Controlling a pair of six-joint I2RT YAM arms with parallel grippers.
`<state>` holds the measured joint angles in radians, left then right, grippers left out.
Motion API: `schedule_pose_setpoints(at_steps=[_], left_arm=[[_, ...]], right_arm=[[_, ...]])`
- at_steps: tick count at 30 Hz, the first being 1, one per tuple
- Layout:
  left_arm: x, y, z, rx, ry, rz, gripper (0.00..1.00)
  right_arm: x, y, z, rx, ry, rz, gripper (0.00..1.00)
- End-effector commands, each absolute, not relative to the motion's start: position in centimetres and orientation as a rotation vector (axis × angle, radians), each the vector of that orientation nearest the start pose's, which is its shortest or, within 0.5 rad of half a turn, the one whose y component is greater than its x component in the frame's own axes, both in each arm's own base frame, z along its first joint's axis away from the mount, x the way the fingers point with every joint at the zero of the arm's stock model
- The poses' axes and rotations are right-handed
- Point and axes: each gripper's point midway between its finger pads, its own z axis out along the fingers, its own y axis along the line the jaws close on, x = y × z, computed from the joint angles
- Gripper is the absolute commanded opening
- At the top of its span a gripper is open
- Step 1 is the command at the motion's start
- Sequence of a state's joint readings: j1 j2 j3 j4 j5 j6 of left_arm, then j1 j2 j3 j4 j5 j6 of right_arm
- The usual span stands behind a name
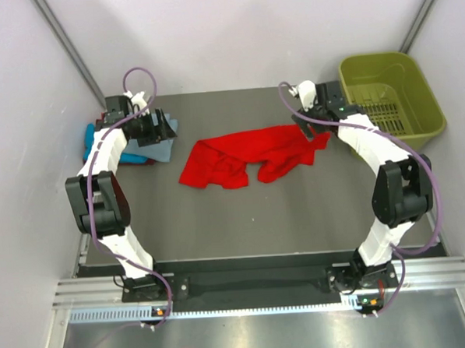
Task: Fold and stack the t-shirts
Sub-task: Flatten the tshirt out
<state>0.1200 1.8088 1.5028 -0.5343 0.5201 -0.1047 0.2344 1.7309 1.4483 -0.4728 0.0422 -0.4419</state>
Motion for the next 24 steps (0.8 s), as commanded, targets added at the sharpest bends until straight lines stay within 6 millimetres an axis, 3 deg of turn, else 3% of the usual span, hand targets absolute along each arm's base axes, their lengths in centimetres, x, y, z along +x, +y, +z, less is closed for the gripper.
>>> schedule_pose_setpoints(at_steps=[1, 3, 4, 5, 7, 9, 12, 13, 15, 18, 24], left_arm=[[44.4, -5.0, 15.9, 0.049, 2.373, -0.731, 0.82], [42.8, -5.5, 15.1, 0.060, 2.410, -0.768, 0.81], [42.3, -5.5, 15.0, 0.073, 2.412, -0.756, 0.81], [41.8, -5.5, 14.6, 0.075, 2.423, -0.749, 0.81], [40.6, -5.6, 13.0, 0.078, 2.463, -0.745, 0.81], [39.8, -5.6, 11.7, 0.056, 2.510, -0.741, 0.80], [39.5, -5.6, 10.5, 0.030, 2.565, -0.756, 0.79], [39.5, -5.5, 10.1, 0.022, 2.580, -0.761, 0.79], [39.4, -5.7, 9.9, 0.021, 2.588, -0.773, 0.79], [39.2, -5.6, 9.0, 0.006, 2.615, -0.783, 0.79], [37.8, -5.5, 6.4, 0.027, 2.703, -0.791, 0.77]], right_arm=[[47.2, 10.2, 19.9, -0.747, 2.092, -0.164, 0.84], [46.6, 13.1, 21.2, -0.828, 2.034, -0.128, 0.87], [46.3, 14.5, 22.8, -0.867, 1.979, -0.118, 0.88], [45.3, 17.2, 23.6, -0.928, 1.929, -0.075, 0.88], [43.8, 20.7, 24.7, -1.029, 1.848, 0.002, 0.87], [41.4, 25.0, 24.4, -1.155, 1.797, 0.104, 0.87], [39.0, 28.6, 22.5, -1.246, 1.837, 0.236, 0.84], [38.6, 28.9, 20.6, -1.274, 1.886, 0.258, 0.82], [38.1, 29.2, 19.0, -1.285, 1.936, 0.278, 0.80], [37.6, 27.8, 15.3, -1.327, 2.015, 0.211, 0.80], [36.5, 25.3, 11.8, -1.390, 2.069, 0.118, 0.78]])
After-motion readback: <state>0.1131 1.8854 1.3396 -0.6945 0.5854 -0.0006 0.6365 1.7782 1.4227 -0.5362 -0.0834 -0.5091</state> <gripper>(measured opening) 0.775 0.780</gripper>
